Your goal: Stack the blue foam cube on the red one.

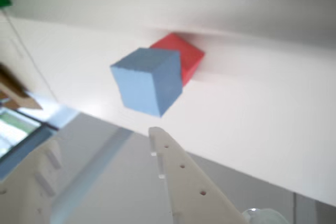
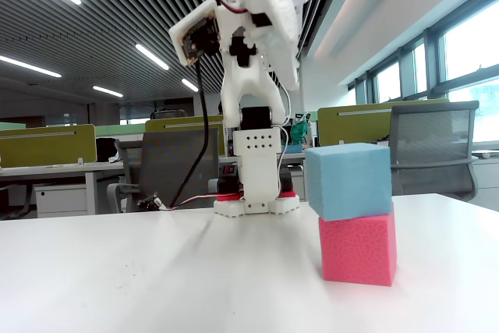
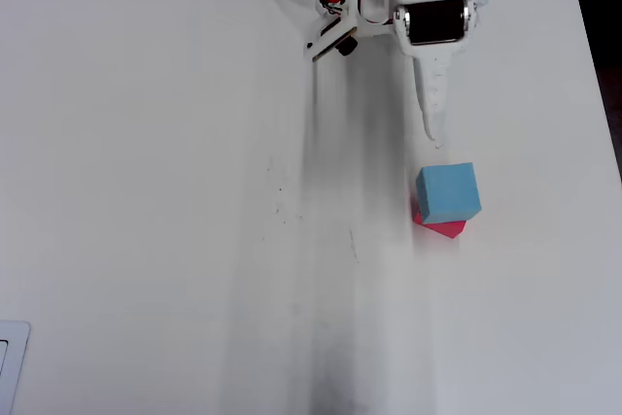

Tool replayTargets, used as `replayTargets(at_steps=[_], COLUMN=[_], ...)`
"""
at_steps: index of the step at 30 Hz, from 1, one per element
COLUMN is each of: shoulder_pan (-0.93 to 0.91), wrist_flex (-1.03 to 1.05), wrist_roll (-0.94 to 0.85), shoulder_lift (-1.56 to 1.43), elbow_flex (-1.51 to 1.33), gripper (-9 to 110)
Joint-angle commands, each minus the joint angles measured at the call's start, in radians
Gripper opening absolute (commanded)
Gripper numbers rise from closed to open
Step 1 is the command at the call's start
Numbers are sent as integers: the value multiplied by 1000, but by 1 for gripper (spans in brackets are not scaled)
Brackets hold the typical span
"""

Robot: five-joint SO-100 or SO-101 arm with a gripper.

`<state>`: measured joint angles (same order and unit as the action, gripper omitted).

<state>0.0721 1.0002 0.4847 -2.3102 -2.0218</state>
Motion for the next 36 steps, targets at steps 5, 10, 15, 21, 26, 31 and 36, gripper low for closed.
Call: replayTargets(at_steps=[5,10,15,21,26,31,36], shoulder_pan=[-11,38,101,124,135,140,140], wrist_flex=[-120,-127,-170,-224,-318,-350,-354], wrist_roll=[-3,-5,-37,-43,-46,-46,-46], shoulder_lift=[-468,-646,-830,-871,-871,-871,-871], elbow_flex=[-403,-626,-827,-902,-933,-945,-948], gripper=[17,17,17,17,17,16,16])
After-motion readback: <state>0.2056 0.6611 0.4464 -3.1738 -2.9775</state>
